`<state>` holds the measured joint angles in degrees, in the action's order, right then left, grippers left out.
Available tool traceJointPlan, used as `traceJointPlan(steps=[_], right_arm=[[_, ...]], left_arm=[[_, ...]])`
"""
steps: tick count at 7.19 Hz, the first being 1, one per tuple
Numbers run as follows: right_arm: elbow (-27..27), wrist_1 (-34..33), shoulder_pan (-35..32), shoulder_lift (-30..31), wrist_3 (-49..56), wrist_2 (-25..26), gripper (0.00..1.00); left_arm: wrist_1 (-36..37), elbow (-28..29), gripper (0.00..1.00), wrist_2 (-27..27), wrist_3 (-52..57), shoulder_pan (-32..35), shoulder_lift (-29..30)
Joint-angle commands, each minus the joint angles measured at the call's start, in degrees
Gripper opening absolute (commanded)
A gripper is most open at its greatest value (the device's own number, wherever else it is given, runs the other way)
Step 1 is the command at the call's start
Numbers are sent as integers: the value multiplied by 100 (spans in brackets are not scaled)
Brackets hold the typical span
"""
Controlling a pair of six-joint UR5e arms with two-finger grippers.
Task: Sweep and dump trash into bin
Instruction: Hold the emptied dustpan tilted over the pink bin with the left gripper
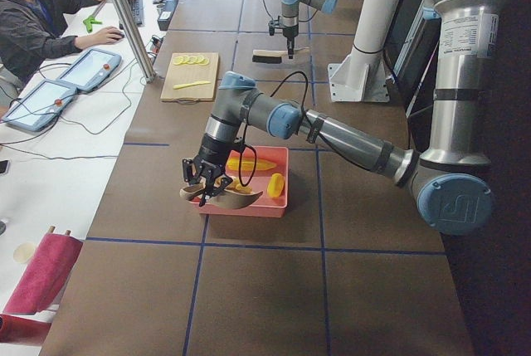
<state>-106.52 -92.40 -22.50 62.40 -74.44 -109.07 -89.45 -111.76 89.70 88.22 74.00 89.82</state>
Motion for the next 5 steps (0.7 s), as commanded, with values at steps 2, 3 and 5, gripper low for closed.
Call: traceJointPlan(steps=[2, 3, 5], right_arm=[[-9, 3, 9, 0, -9, 0, 0], [-9, -6, 9, -9, -9, 0, 0], [-9, 3, 9, -9, -9, 0, 0]], left_arm=[[1237, -108, 0, 152, -547, -17, 507], [1811, -222, 0, 240, -943, -17, 693], [1948, -329, 0, 232, -982, -17, 678]])
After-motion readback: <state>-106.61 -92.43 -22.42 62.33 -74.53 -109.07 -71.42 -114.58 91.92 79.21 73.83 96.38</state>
